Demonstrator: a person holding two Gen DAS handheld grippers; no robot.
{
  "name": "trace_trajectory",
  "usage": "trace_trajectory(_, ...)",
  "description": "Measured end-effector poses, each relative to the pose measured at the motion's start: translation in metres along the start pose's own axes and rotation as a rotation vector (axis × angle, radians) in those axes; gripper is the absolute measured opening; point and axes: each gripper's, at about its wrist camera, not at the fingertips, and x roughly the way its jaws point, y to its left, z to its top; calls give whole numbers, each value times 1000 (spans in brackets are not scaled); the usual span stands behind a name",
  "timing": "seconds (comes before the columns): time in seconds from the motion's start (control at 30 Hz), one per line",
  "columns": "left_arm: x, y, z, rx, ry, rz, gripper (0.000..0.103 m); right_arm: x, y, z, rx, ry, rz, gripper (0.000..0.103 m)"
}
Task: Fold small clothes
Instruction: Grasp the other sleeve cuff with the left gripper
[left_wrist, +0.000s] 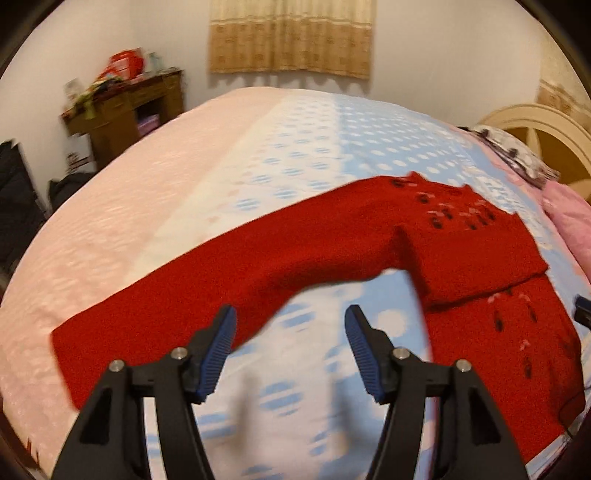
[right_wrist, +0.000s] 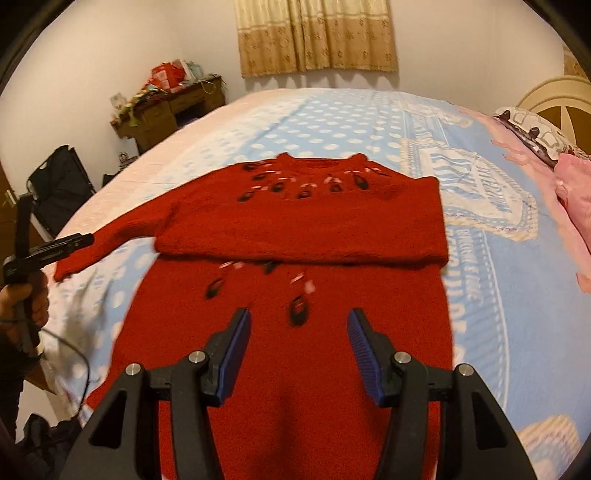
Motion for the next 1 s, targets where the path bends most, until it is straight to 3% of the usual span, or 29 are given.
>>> trace_trajectory(0.2,-14,85,-14,-117,-25,207,64,-19,29,-18,-63,-22,-3,56)
trace_trajectory(0.37,-8,141,-24,-236,-20,299,63,-25,47,-26,-72,-50,17,56)
trace_trajectory(0.5,8,159,-33,-311,12,288,61,-18,56,-32,-72,-36,34,56)
trace_trajectory(0.7,28,159,-37,-330,44,261,60,-10,63,-42,-61,-12,43,56)
trace_trajectory(0.83,31,158,-38,-317,24,274,59,-9,64,-45,-51,-14,51,56)
trace_trajectory(0.9,28,156,-37,-303,16,243,24,-8,65,-45,-46,-17,54,56)
trace_trajectory(0.93,29,155,-36,-292,23,203,12,-8,65,-46,-45,-19,57,56)
trace_trajectory(1.0,27,150,-34,-269,28,199,11,-7,66,-47,-43,-22,62,56)
